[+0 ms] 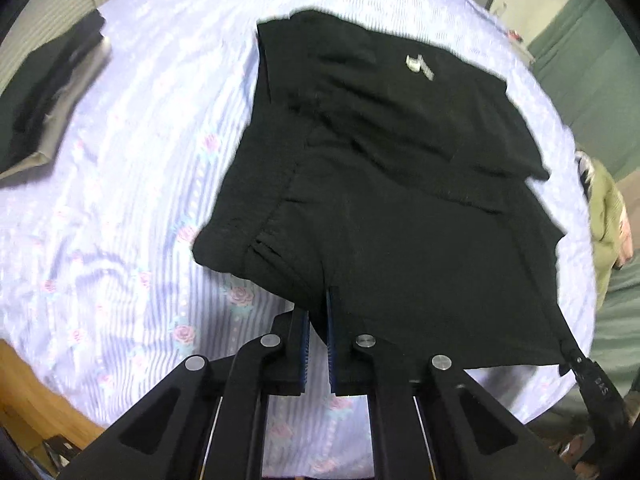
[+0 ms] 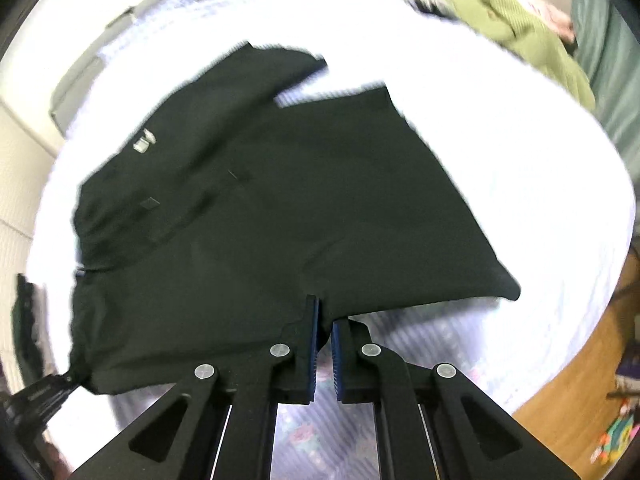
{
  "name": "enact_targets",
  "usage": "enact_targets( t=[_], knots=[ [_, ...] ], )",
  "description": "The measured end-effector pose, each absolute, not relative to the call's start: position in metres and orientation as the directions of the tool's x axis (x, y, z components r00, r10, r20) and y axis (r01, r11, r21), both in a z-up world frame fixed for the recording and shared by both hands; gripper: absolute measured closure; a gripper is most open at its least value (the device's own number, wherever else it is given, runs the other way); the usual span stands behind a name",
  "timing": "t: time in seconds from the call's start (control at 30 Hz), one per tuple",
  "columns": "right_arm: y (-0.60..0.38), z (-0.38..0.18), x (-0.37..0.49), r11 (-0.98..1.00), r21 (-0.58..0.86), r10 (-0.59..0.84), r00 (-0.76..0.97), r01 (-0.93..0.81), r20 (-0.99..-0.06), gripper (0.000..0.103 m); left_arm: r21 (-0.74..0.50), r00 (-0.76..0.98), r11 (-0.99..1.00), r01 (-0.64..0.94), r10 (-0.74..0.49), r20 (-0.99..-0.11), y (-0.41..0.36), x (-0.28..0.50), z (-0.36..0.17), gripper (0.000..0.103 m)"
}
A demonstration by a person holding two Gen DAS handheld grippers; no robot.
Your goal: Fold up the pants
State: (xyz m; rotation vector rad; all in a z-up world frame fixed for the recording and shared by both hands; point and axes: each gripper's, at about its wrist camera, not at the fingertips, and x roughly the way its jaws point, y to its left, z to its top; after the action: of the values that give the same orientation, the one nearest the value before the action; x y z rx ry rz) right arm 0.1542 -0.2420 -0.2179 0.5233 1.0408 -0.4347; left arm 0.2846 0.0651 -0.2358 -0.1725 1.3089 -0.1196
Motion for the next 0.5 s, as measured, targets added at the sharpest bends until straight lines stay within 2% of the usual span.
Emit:
enact_targets(
  t=[0.2, 0.3, 0.5],
  knots=[
    [-0.242, -0.143, 0.193, 0.854, 0.186, -0.135, 0.552, 0.486, -0.823, 0.097, -0.191, 0.354, 0.981, -0.023, -0.171, -0.919, 0.054, 0.317, -0.177, 0.094],
    [-0.250, -0.119, 0.229, 0.863, 0.197, -0.145, 0.602, 0.465, -0.785, 0.097, -0.221, 0.398, 0.975, -0.034, -0.190, -0.898, 0.051, 0.338, -0.152, 0.094],
    [-0.263, -0.086, 0.301, 0.896, 0.169, -0.179, 0.682, 0.411, -0.709, 0.097, -0.201, 0.513, 0.979, -0.025, -0.160, -0.843, 0.037, 0.387, -0.117, 0.095]
  ],
)
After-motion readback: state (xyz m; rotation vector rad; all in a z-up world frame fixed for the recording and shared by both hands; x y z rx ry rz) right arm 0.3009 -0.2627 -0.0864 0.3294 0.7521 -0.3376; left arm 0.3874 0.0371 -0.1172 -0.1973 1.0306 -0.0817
